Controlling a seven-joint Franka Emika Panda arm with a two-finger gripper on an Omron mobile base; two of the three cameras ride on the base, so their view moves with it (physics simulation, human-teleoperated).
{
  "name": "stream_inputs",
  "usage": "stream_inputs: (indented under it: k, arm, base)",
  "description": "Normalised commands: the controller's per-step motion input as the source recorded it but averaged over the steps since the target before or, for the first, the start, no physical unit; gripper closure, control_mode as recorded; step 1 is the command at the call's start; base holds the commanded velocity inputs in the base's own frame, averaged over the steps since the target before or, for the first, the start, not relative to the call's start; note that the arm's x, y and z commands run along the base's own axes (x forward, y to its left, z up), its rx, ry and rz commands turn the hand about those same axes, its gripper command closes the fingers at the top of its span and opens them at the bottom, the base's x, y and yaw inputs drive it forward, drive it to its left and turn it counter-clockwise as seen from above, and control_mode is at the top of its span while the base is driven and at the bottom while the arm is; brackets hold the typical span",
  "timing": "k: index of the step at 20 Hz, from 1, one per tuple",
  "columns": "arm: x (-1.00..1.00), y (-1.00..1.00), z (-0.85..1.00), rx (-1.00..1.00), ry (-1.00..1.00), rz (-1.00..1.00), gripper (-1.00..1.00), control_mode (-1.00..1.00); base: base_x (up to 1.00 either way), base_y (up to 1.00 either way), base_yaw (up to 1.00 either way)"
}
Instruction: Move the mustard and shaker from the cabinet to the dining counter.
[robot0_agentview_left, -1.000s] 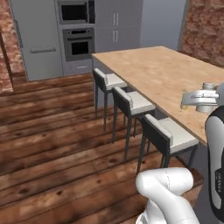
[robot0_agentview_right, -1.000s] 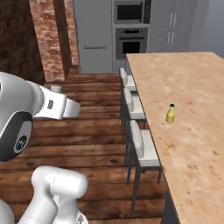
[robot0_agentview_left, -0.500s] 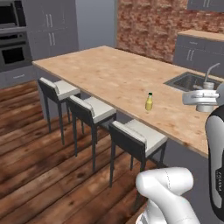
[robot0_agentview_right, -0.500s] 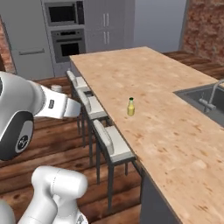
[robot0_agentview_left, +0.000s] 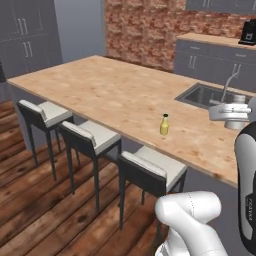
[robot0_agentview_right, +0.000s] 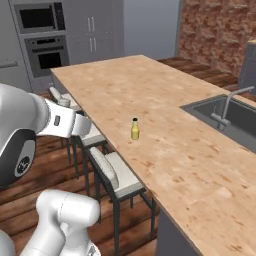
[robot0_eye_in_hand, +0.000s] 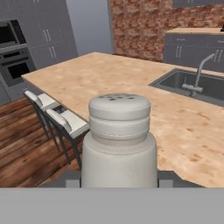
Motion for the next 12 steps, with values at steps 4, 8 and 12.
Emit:
stream_inputs:
  k: [4, 8, 12]
  arm:
    - [0.00, 0.00, 0.00, 0.00, 0.00, 0.00, 1.00, 1.00]
    - [0.00, 0.00, 0.00, 0.00, 0.00, 0.00, 1.00, 1.00]
    - [0.00, 0.00, 0.00, 0.00, 0.00, 0.00, 1.00, 1.00]
  base:
    - [0.56, 0.12, -0.08]
    - [0.50, 0.06, -0.05]
    - [0.52, 0.00, -0.04]
